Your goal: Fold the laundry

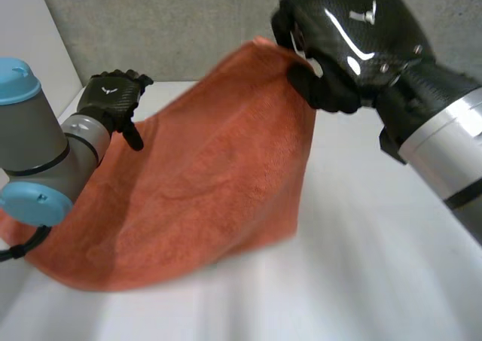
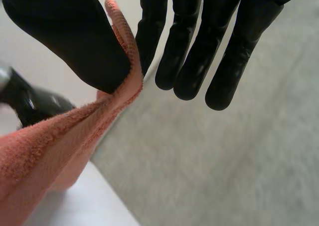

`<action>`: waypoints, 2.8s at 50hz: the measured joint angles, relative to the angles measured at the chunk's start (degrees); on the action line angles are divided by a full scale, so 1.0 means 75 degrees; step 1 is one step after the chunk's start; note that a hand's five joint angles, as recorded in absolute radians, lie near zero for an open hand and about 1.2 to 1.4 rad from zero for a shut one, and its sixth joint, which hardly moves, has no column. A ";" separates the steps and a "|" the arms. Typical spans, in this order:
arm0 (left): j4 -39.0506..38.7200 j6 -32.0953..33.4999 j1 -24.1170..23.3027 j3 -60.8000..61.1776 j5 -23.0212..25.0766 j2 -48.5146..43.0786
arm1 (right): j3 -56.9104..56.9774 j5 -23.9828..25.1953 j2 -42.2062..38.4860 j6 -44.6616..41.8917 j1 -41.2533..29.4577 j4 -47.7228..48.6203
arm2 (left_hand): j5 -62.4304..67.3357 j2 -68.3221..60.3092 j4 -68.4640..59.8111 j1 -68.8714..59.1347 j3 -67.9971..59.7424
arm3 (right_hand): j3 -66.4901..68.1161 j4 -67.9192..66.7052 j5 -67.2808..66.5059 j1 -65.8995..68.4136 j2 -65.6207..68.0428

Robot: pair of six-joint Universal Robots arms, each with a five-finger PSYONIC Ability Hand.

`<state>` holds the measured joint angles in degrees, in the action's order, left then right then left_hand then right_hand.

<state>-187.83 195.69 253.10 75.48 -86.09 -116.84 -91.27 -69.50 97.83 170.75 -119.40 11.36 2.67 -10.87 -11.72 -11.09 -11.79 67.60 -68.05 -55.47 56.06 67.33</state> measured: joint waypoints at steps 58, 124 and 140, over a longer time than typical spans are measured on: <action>-0.0376 -0.0054 0.0119 -0.1539 0.4070 -0.3322 | 0.0604 0.1004 0.1080 0.0776 0.1400 -0.0317 | 0.2953 -0.3357 -0.3108 -0.3580 -0.3204 | 0.0025 -0.0001 0.0000 0.0000 0.0000; -0.3425 0.1225 0.0089 0.3440 -0.0188 0.1028 | 0.0591 -0.1247 -0.3204 -0.0287 0.1935 0.0262 | 0.6975 -0.7714 -0.7567 -0.7241 -0.7544 | 0.0052 -0.0043 -0.0139 0.0000 0.0051; -0.0429 0.1182 -0.0780 0.4309 -0.0251 0.0984 | -0.0707 -0.1223 -0.3291 -0.0520 0.2901 0.0247 | 0.3418 -0.3608 -0.3569 -0.3211 -0.3535 | 0.0052 -0.0044 -0.0139 0.0000 0.0051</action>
<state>-191.05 204.55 247.25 107.80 -87.98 -109.46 -96.57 -78.67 73.14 166.85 -97.64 13.21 28.31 -37.93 -38.49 -35.18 -38.30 67.98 -68.38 -56.52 56.06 67.71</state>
